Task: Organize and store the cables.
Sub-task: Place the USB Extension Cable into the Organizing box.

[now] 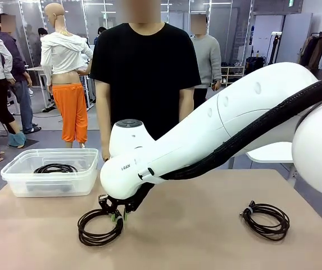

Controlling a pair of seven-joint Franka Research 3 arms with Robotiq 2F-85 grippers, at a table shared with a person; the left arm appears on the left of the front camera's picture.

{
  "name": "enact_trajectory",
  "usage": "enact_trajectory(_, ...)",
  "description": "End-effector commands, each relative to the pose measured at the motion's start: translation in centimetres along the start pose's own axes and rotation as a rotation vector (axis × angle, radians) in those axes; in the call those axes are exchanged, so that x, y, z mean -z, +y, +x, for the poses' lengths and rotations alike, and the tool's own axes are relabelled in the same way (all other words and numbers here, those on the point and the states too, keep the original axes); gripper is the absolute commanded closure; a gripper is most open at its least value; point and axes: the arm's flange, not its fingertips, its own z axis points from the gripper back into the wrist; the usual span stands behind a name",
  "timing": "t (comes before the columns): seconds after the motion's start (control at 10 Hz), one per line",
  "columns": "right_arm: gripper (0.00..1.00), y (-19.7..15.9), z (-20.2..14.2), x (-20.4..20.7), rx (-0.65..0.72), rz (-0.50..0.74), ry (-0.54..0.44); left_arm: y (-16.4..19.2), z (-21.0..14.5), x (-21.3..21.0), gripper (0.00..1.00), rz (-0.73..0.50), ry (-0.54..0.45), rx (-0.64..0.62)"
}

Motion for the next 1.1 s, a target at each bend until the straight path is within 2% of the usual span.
enact_trajectory(0.0,0.16,-0.5,-1.0,-1.4,0.008,0.002,-0.033,0.2,0.1,-0.1,0.0,-0.001,-0.002,-0.002)
enact_trajectory(0.1,0.01,-1.5,-1.3,-2.6,-0.007,0.007,-0.041,0.2,0.1,-0.1,0.0,-0.001,-0.002,-0.002)
enact_trajectory(0.3,0.0,-6.2,-2.3,-6.8,-0.053,0.073,-0.1,0.2,0.1,-0.1,0.0,-0.001,-0.002,-0.002)
enact_trajectory(0.4,0.0,-9.1,-3.1,-9.4,-0.15,0.07,-0.16,0.2,0.1,-0.1,0.0,-0.001,-0.002,-0.002)
enact_trajectory(0.5,0.0,-10.8,-3.9,-10.7,-0.204,0.085,-0.188,0.2,0.1,-0.1,0.0,-0.001,-0.002,-0.002)
enact_trajectory(0.7,0.0,-16.3,-6.4,-13.7,-0.324,0.186,-0.224,0.2,0.1,-0.1,0.0,-0.001,-0.002,-0.002)
enact_trajectory(1.0,0.0,-23.8,-10.6,-17.0,-0.394,0.244,-0.313,0.2,0.1,-0.1,0.0,-0.001,-0.002,-0.002)
